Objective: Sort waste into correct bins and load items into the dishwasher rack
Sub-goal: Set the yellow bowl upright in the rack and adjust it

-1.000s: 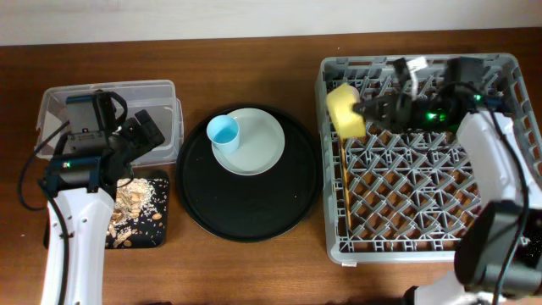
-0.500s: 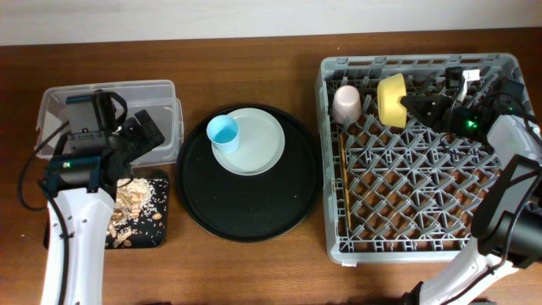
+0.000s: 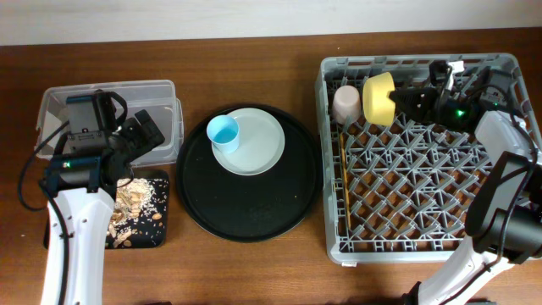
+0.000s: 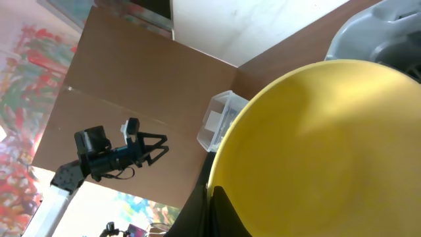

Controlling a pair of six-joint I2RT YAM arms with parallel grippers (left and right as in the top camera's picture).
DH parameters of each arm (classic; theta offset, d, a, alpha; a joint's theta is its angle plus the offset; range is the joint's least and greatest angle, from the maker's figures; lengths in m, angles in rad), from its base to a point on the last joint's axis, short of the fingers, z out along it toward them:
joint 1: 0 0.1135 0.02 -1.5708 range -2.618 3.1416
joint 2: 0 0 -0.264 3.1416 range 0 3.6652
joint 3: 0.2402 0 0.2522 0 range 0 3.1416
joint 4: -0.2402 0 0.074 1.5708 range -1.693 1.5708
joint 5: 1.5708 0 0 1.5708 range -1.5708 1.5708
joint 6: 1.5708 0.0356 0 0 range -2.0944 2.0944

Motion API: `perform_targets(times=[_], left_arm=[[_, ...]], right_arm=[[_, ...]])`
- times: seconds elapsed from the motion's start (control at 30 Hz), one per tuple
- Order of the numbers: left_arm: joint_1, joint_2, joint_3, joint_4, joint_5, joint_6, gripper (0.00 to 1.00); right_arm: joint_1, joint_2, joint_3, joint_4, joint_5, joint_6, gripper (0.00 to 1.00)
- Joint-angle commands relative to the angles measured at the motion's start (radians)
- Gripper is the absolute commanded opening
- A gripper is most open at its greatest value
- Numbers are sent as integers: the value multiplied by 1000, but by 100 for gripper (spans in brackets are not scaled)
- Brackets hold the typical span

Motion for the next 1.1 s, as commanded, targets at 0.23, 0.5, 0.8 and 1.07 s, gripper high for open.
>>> perform_targets(times=[0.23,0.5,0.8,1.07], left_arm=[[3,-3,14,2,3,5,99],[3,-3,14,2,3,5,99],[3,-3,14,2,3,5,99],[3,-3,14,2,3,5,99]], right_arm=[[-159,19,-8,-10,113,15,17],[-163,-12,22,12,188,5,44],[67,-405,86,-463,1004,-93,22],[327,-412,86,-666,1168,-82,20]])
